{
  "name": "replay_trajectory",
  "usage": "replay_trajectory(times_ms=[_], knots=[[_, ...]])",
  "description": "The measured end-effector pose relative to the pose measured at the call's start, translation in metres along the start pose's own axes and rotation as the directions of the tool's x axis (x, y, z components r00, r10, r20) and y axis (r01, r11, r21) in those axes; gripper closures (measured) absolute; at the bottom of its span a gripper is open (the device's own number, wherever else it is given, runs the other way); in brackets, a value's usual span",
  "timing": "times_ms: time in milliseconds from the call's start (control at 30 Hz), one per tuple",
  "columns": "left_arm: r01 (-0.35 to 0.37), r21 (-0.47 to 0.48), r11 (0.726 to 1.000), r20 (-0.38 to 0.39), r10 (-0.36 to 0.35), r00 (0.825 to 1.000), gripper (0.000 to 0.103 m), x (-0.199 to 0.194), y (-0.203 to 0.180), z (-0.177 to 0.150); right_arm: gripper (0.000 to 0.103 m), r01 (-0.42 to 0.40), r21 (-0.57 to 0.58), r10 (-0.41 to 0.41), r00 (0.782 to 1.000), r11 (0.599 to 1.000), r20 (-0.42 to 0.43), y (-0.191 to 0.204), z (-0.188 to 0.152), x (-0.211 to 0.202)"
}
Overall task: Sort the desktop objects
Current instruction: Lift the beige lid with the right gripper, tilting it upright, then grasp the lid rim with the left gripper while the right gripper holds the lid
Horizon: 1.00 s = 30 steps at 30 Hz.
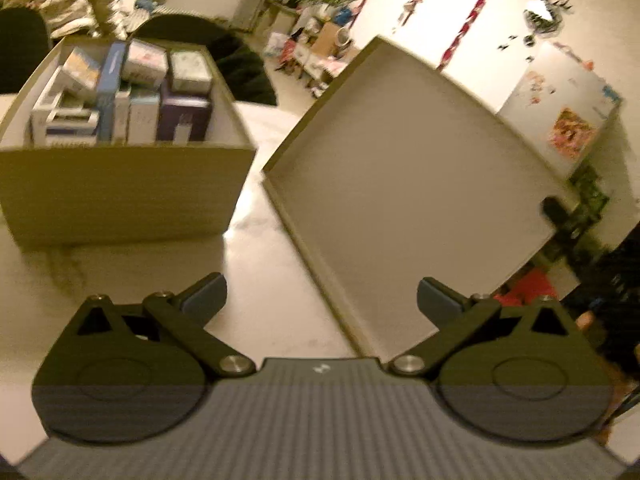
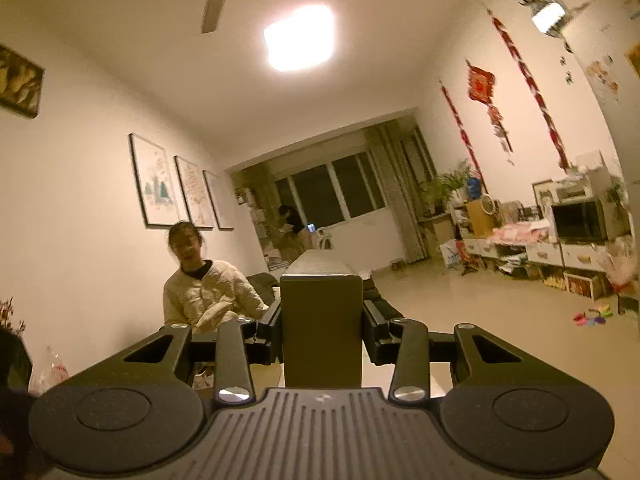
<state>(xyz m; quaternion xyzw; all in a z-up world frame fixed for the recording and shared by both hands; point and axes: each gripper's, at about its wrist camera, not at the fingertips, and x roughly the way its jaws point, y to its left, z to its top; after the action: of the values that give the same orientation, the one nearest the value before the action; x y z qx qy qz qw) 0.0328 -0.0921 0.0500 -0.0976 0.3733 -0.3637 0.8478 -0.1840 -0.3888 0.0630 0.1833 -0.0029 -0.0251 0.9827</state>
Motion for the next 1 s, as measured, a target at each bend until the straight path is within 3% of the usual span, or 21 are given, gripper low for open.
replay_trajectory(times_ms=[433, 633, 1000], knots=[[0.089, 0.026, 0.996, 0.080, -0.091, 0.993, 0.000, -0.020, -0.017, 0.029, 0.056, -0.127, -0.110, 0.127, 0.992, 0.986, -0.005, 0.035, -0.007, -0.010], [0.138, 0.053, 0.989, 0.072, -0.141, 0.987, 0.000, -0.021, -0.032, 0.045, 0.054, -0.185, -0.160, 0.185, 0.983, 0.970, -0.012, 0.052, -0.011, -0.015], [0.148, 0.106, 0.983, 0.062, -0.155, 0.986, 0.000, -0.016, -0.048, 0.053, 0.051, -0.329, -0.223, 0.325, 0.944, 0.918, -0.052, 0.076, -0.015, -0.017]])
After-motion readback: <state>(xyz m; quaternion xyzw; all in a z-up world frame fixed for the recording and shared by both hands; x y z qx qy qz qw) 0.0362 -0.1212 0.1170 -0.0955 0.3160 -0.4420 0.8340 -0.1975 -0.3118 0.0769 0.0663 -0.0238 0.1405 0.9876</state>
